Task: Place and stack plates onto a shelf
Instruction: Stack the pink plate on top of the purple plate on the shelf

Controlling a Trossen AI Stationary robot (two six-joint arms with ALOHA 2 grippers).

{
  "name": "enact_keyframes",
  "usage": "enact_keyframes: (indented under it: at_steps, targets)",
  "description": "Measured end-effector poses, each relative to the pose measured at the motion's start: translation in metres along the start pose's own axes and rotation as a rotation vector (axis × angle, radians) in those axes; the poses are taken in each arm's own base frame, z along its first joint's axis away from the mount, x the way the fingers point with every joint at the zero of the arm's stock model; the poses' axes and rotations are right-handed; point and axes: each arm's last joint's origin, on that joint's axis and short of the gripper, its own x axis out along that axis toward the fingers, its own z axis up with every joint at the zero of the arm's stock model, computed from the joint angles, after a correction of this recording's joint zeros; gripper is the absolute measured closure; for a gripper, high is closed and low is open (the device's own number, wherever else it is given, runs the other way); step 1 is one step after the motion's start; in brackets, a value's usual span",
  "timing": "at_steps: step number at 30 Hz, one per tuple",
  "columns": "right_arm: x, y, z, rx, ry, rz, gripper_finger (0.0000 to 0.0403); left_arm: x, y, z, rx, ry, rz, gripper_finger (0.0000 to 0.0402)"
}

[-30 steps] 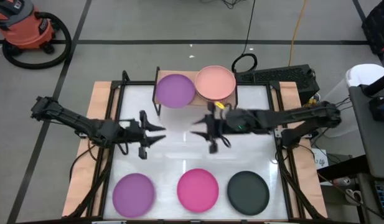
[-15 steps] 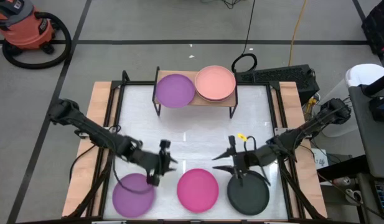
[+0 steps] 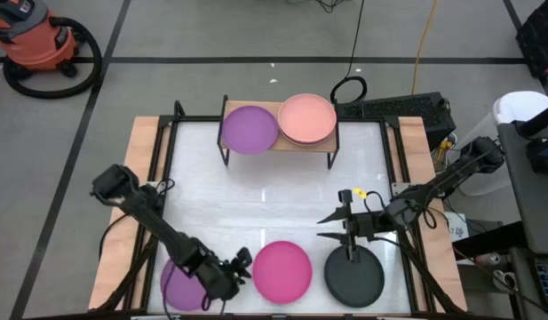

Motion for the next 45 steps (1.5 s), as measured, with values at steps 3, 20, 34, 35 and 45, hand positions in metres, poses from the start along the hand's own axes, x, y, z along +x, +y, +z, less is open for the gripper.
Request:
enact_keyframes:
  at_steps: [3, 20, 34, 35, 45]
  targets:
    - [0.000, 0.000, 0.000, 0.003, 0.001, 0.000, 0.0287, 0.012, 0.000, 0.003, 0.040, 0.024, 0.014, 0.0266]
    - [0.000, 0.001, -0.003, 0.068, 0.025, 0.007, 0.0287, 0.046, 0.005, -0.006, 0.109, 0.138, 0.043, 0.0340]
    - [-0.003, -0.001, 0.007, 0.042, -0.056, -0.002, 0.0287, -0.040, 0.044, 0.025, 0.174, 0.297, 0.227, 0.0392]
    - [-0.004, -0.001, 0.010, 0.037, -0.072, -0.003, 0.0287, -0.055, 0.052, 0.025, 0.163, 0.317, 0.244, 0.0392]
    - [-0.017, 0.001, 0.025, 0.037, -0.144, 0.024, 0.0287, -0.176, 0.153, -0.032, -0.090, 0.351, 0.427, 0.0392]
